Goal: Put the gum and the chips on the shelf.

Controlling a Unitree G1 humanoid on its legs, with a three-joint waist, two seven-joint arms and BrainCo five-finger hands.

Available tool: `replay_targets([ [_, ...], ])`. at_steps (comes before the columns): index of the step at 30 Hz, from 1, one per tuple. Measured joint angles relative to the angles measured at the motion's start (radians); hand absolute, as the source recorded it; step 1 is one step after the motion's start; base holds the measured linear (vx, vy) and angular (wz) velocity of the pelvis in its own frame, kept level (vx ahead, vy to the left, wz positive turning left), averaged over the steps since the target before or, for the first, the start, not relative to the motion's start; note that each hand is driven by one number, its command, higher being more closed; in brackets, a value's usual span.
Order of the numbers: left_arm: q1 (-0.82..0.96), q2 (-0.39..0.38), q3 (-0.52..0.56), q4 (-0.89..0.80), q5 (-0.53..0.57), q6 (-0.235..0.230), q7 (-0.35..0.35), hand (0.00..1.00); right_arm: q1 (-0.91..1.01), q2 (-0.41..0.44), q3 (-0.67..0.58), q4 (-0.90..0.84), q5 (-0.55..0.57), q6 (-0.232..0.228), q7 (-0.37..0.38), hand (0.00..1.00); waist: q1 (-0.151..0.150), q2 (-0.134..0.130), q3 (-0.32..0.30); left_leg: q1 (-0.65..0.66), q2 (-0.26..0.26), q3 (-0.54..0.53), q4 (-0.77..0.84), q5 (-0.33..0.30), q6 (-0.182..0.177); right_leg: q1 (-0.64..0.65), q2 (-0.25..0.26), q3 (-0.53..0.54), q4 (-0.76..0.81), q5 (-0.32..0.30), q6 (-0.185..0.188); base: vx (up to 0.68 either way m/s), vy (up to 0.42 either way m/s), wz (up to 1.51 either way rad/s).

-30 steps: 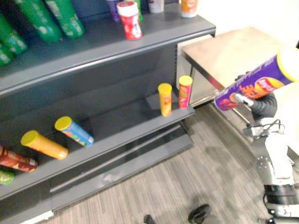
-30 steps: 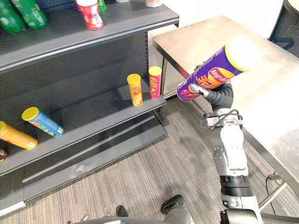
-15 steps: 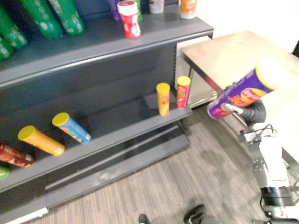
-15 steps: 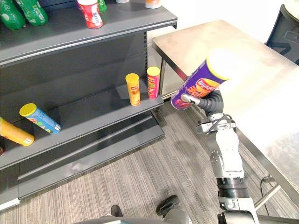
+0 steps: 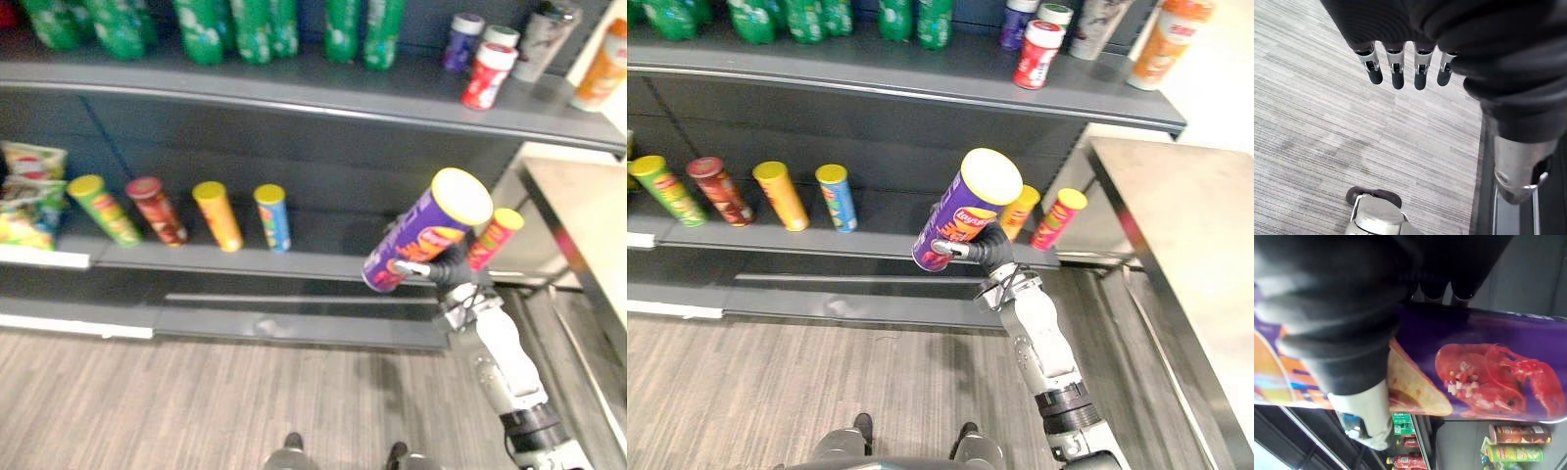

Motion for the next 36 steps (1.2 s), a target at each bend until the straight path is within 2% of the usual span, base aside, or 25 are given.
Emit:
replay_targets([
  [2,-0.004,-0.008,0.005,0.0,0.001,0.0,0.0,0.0,0.0,-0.002,-0.004,0.001,0.002,-0.011,-0.002,1.0,-0.004,0.011,0.008,-0.006,0.028,-0.017,-0.009,0.014,-0.028,0.0,0.026,-0.025,0.0,-0.007,0.006,0.03,-0.158,0.19],
  [4,-0.004,-0.019,0.025,0.001,0.001,0.0,0.001,0.0,0.0,-0.005,-0.008,0.001,0.009,-0.016,-0.002,1.0,-0.007,0.011,0.01,0.016,0.053,-0.016,-0.045,0.034,-0.052,0.002,0.055,-0.027,0.003,-0.006,0.005,0.06,-0.167,-0.08],
  [7,-0.01,-0.032,0.038,0.0,0.001,-0.003,0.002,0.0,-0.001,-0.011,-0.016,0.0,0.013,-0.022,-0.006,1.0,-0.018,0.012,0.011,0.047,0.081,-0.017,-0.113,0.069,-0.073,0.006,0.087,-0.033,0.003,-0.014,-0.008,0.06,-0.132,-0.03],
  [9,-0.012,-0.041,0.04,0.0,0.001,-0.004,0.003,0.0,-0.001,-0.012,-0.016,0.0,0.032,-0.024,-0.007,1.0,-0.038,0.014,0.012,0.06,0.096,-0.018,-0.161,0.097,-0.086,0.0,0.103,-0.043,0.001,-0.018,-0.015,0.05,-0.127,0.01],
  [11,-0.032,-0.052,0.04,0.001,0.001,-0.004,0.003,0.0,0.001,-0.039,-0.017,0.0,0.047,-0.025,-0.011,1.0,-0.043,0.024,0.017,0.079,0.11,-0.017,-0.212,0.124,-0.096,-0.006,0.118,-0.048,-0.001,-0.019,-0.018,0.06,-0.085,0.0],
  [18,-0.077,-0.054,0.038,0.0,-0.031,-0.006,0.002,0.0,0.006,-0.049,-0.026,0.0,0.048,-0.03,-0.014,1.0,-0.067,0.038,0.027,0.088,0.11,-0.015,-0.251,0.142,-0.096,-0.018,0.117,-0.051,0.011,-0.028,-0.025,0.03,-0.01,0.01],
  [20,-0.081,-0.052,0.037,0.0,-0.039,-0.006,0.003,0.0,0.028,-0.049,-0.036,-0.007,0.048,-0.031,-0.012,1.0,-0.077,0.038,0.027,0.089,0.098,-0.023,-0.234,0.134,-0.091,-0.023,0.106,-0.054,0.056,-0.062,-0.022,0.03,-0.006,0.15],
  [22,-0.083,-0.051,0.037,0.002,-0.039,-0.007,0.003,0.0,0.045,-0.049,-0.048,-0.024,0.048,-0.033,-0.01,1.0,-0.079,0.039,0.028,0.054,0.094,-0.027,-0.153,0.091,-0.081,-0.044,0.089,-0.05,0.114,-0.1,-0.024,0.01,-0.028,0.07],
  [23,-0.084,-0.051,0.038,0.003,-0.039,-0.007,0.002,0.0,0.046,-0.049,-0.05,-0.027,0.048,-0.041,-0.001,1.0,-0.08,0.046,0.032,0.022,0.096,-0.026,-0.071,0.053,-0.068,-0.055,0.089,-0.043,0.137,-0.128,-0.029,-0.01,-0.031,-0.05],
  [24,-0.087,-0.051,0.038,0.007,-0.039,-0.008,0.002,0.0,0.049,-0.049,-0.052,-0.027,0.048,-0.045,0.002,1.0,-0.081,0.052,0.037,0.003,0.097,-0.02,-0.022,0.036,-0.054,-0.054,0.091,-0.041,0.145,-0.139,-0.033,-0.02,-0.045,-0.04],
  [25,-0.092,-0.051,0.037,0.021,-0.039,-0.013,0.001,0.0,0.06,-0.049,-0.053,-0.027,0.048,-0.049,0.003,1.0,-0.086,0.059,0.043,-0.044,0.103,-0.002,0.094,0.022,-0.029,-0.05,0.092,-0.039,0.153,-0.145,-0.041,-0.02,-0.061,-0.09],
  [26,-0.091,-0.056,0.036,0.024,-0.04,-0.018,0.001,0.0,0.073,-0.049,-0.052,-0.028,0.048,-0.049,0.006,1.0,-0.085,0.068,0.049,-0.088,0.119,0.008,0.203,0.022,-0.026,-0.046,0.095,-0.03,0.167,-0.154,-0.052,-0.02,-0.076,-0.14],
  [28,-0.092,-0.061,0.025,0.029,-0.04,-0.018,0.001,0.0,0.087,-0.046,-0.052,-0.029,0.047,-0.05,0.006,1.0,-0.085,0.077,0.066,-0.104,0.132,0.01,0.291,0.038,-0.012,-0.03,0.095,-0.022,0.197,-0.175,-0.061,0.0,-0.084,-0.16],
  [29,-0.092,-0.065,0.015,0.029,-0.04,-0.02,0.001,0.0,0.094,-0.039,-0.052,-0.029,0.046,-0.052,0.004,1.0,-0.088,0.071,0.076,-0.104,0.132,0.01,0.312,0.061,-0.013,-0.02,0.085,-0.012,0.214,-0.19,-0.066,0.0,-0.083,-0.1],
  [30,-0.093,-0.068,0.013,0.03,-0.04,-0.023,0.001,0.0,0.096,-0.032,-0.051,-0.029,0.046,-0.054,0.002,1.0,-0.089,0.056,0.086,-0.106,0.131,0.011,0.319,0.061,-0.022,-0.016,0.081,-0.006,0.217,-0.195,-0.067,0.0,-0.077,-0.19],
  [32,-0.098,-0.081,-0.005,0.03,-0.04,-0.028,-0.007,0.0,0.098,-0.028,-0.04,-0.038,0.038,-0.068,-0.003,1.0,-0.089,0.066,0.098,-0.107,0.133,0.004,0.266,0.043,-0.037,-0.01,0.084,0.022,0.218,-0.201,-0.074,0.02,-0.058,-0.28],
  [36,-0.092,-0.088,-0.009,0.03,-0.069,-0.038,-0.007,0.0,0.107,-0.037,-0.014,-0.035,0.038,-0.072,-0.005,1.0,-0.088,0.087,0.108,-0.12,0.133,-0.024,0.128,0.051,-0.046,0.019,0.1,0.061,0.216,-0.214,-0.07,0.11,0.085,-0.4],
])
